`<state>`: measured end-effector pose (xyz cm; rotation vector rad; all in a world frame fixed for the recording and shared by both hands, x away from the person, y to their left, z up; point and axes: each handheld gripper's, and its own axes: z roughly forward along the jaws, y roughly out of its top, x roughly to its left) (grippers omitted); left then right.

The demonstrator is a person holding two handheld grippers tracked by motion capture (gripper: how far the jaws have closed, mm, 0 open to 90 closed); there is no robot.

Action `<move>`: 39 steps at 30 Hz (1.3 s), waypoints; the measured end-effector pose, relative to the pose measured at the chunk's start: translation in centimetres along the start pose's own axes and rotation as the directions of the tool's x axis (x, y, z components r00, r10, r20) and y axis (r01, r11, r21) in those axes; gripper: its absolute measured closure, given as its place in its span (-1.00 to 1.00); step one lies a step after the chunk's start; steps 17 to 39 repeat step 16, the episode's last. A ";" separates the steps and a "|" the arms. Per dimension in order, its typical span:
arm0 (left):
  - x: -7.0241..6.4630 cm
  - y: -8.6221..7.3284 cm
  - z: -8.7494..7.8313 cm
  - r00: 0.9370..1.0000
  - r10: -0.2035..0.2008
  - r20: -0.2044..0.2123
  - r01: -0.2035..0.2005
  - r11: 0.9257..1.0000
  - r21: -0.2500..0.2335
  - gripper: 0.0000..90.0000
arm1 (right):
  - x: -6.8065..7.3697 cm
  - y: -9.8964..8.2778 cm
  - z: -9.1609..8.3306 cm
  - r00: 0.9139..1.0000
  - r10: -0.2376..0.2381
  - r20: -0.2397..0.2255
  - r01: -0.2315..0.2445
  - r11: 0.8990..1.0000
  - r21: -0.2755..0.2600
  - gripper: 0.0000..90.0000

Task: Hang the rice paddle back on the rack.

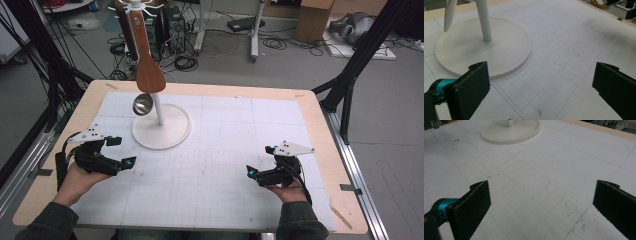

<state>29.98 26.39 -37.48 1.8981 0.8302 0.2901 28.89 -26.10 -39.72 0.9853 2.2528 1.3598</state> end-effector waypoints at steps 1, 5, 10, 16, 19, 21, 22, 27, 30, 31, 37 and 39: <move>0.0 -0.1 0.0 1.000 -0.005 0.000 0.005 1.000 -0.004 -0.96 | 0.0 0.0 0.0 1.000 0.001 -0.002 -0.001 1.000 0.003 -0.99; 0.0 -0.5 -0.2 1.000 0.000 -0.011 0.000 1.000 0.000 -0.96 | 0.1 -0.1 0.1 1.000 -0.004 -0.003 0.004 1.000 0.004 -0.99; -0.2 -1.3 -0.1 1.000 -0.003 -0.024 0.003 1.000 -0.002 -0.96 | 0.1 -0.3 0.1 1.000 -0.003 -0.008 0.003 1.000 0.016 -0.99; -0.1 -1.7 0.0 0.999 -0.003 -0.034 0.003 1.000 -0.001 -0.96 | 0.0 -0.5 0.0 1.000 0.001 -0.004 -0.001 1.000 0.012 -0.99; -0.1 -1.7 0.0 0.999 -0.003 -0.034 0.003 1.000 -0.001 -0.96 | 0.0 -0.5 0.0 1.000 0.001 -0.004 -0.001 1.000 0.012 -0.99; -0.1 -1.7 0.0 0.999 -0.003 -0.034 0.003 1.000 -0.001 -0.96 | 0.0 -0.5 0.0 1.000 0.001 -0.004 -0.001 1.000 0.012 -0.99; -0.1 -1.7 0.0 0.999 -0.003 -0.034 0.003 1.000 -0.001 -0.96 | 0.0 -0.5 0.0 1.000 0.001 -0.004 -0.001 1.000 0.012 -0.99; -0.1 -1.7 0.0 0.999 -0.003 -0.034 0.003 1.000 -0.001 -0.96 | 0.0 -0.5 0.0 1.000 0.001 -0.004 -0.001 1.000 0.012 -0.99; -0.1 -1.7 0.0 0.999 -0.003 -0.034 0.003 1.000 -0.001 -0.96 | 0.0 -0.5 0.0 1.000 0.001 -0.004 -0.001 1.000 0.012 -0.99; -0.1 -1.7 0.0 0.999 -0.003 -0.034 0.003 1.000 -0.001 -0.96 | 0.0 -0.5 0.0 1.000 0.001 -0.004 -0.001 1.000 0.012 -0.99; -0.1 -1.7 0.0 0.999 -0.003 -0.034 0.003 1.000 -0.001 -0.96 | 0.0 -0.5 0.0 1.000 0.001 -0.004 -0.001 1.000 0.012 -0.99; -0.1 -1.7 0.0 0.999 -0.003 -0.034 0.003 1.000 -0.001 -0.96 | 0.0 -0.5 0.0 1.000 0.001 -0.004 -0.001 1.000 0.012 -0.99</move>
